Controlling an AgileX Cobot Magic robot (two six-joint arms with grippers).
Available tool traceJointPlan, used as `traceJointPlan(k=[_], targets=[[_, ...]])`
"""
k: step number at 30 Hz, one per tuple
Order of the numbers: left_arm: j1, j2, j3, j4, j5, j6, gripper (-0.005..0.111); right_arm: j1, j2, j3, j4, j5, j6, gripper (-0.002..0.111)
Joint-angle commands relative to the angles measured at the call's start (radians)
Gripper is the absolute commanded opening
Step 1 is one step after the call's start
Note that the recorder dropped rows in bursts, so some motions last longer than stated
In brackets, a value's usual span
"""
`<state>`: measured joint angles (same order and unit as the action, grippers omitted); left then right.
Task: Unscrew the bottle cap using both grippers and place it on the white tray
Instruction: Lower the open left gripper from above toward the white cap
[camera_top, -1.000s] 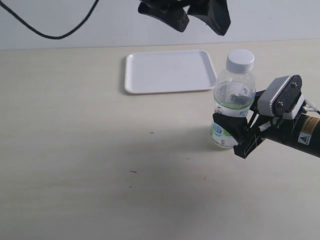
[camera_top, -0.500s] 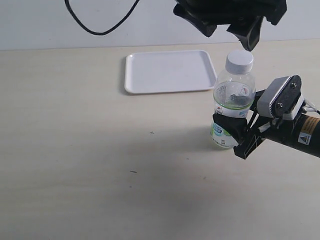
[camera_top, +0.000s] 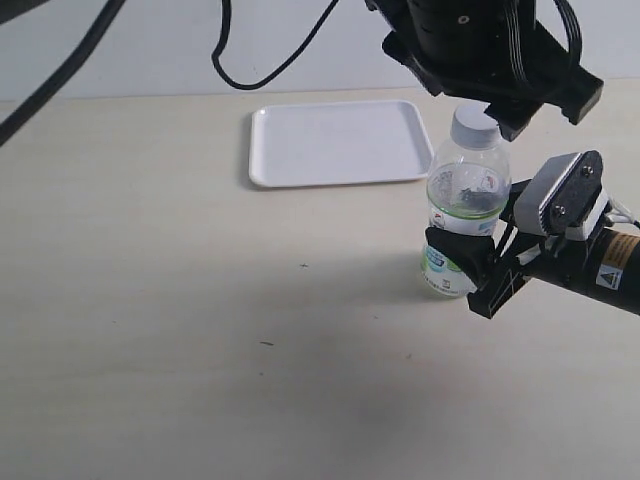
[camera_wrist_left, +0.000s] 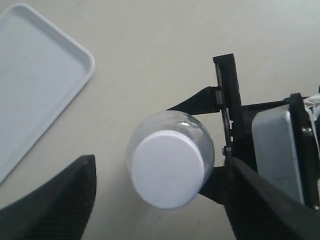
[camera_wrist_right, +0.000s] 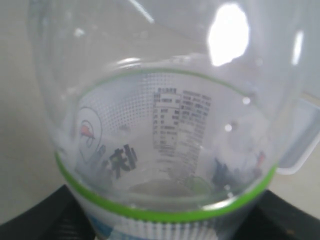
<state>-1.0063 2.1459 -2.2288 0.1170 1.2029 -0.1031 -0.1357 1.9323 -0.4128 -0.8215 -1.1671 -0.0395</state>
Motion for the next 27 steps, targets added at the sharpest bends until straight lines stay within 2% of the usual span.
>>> traceJointPlan(k=[1,27], targets=[[-0.001,0.005,-0.010,0.014,-0.037,-0.009,0.067,-0.003,-0.001,-0.005,-0.001,0.033,-0.014,0.000],[-0.001,0.015,-0.010,0.034,-0.047,-0.062,0.067,-0.003,-0.001,-0.005,-0.020,0.018,0.000,0.000]])
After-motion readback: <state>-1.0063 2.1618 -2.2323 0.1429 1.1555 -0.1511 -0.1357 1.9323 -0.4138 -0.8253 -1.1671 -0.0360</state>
